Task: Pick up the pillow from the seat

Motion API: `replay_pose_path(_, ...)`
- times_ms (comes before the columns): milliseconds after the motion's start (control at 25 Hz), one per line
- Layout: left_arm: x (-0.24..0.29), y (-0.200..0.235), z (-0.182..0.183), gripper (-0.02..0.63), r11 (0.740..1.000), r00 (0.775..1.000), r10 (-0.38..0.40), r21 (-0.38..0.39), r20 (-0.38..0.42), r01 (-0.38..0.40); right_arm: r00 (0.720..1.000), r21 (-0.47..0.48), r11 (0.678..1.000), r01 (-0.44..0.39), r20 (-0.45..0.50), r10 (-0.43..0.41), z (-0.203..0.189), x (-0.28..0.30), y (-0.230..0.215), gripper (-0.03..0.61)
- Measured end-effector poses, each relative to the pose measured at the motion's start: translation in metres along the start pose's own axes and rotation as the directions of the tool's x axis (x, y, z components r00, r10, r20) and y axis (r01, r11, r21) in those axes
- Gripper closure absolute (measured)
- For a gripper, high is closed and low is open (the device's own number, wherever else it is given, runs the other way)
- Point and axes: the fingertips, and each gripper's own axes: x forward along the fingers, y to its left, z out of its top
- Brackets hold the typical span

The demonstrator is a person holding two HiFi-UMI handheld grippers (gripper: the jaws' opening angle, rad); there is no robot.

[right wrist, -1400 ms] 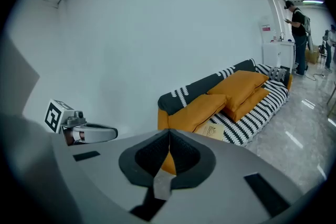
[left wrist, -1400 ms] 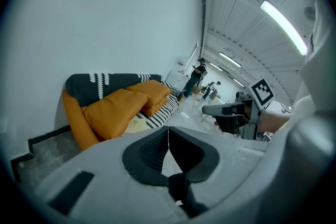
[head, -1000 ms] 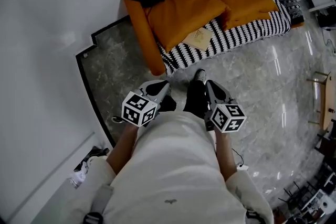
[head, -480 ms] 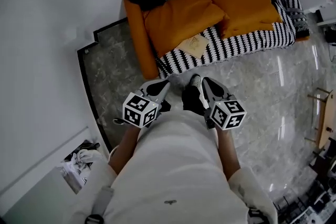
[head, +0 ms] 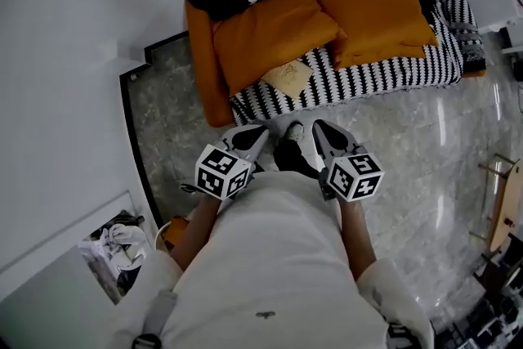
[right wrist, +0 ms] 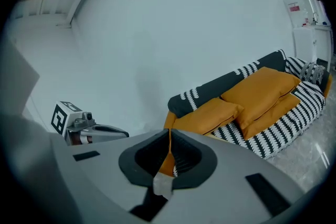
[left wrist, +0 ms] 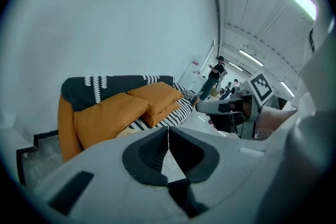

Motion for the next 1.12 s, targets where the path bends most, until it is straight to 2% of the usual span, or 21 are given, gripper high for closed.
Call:
replay_pose_path(200, 0.014, -0.003, 0.010, 0.600, 0.998, 0.998, 0.066, -0.021, 0.005, -0.066, 0.999, 0.000, 0.999, -0.036, -0.023, 0.036, 0.006, -0.005, -0.025, 0.569)
replay_pose_path(400, 0.015, 0.007, 0.007, 0.600, 0.987, 0.991, 0.132, -0.088, 0.004, -0.131, 0.997, 0.010, 0.998, -0.054, -0.047, 0.054, 0.008, 0.000, -0.041, 0.569)
replay_pose_path(680, 0.010, 0.044, -0.004, 0.599, 0.952, 0.977, 0.211, -0.227, -0.012, -0.208, 0.991, 0.003, 0.998, -0.069, -0.113, 0.069, 0.008, 0.022, -0.047, 0.569)
replay_pose_path(1120, 0.026, 0.119, 0.016, 0.597, 0.899, 0.962, 0.272, -0.359, 0.006, -0.252, 0.983, -0.027, 0.999, -0.046, -0.178, 0.041, 0.042, 0.067, -0.068, 0.569)
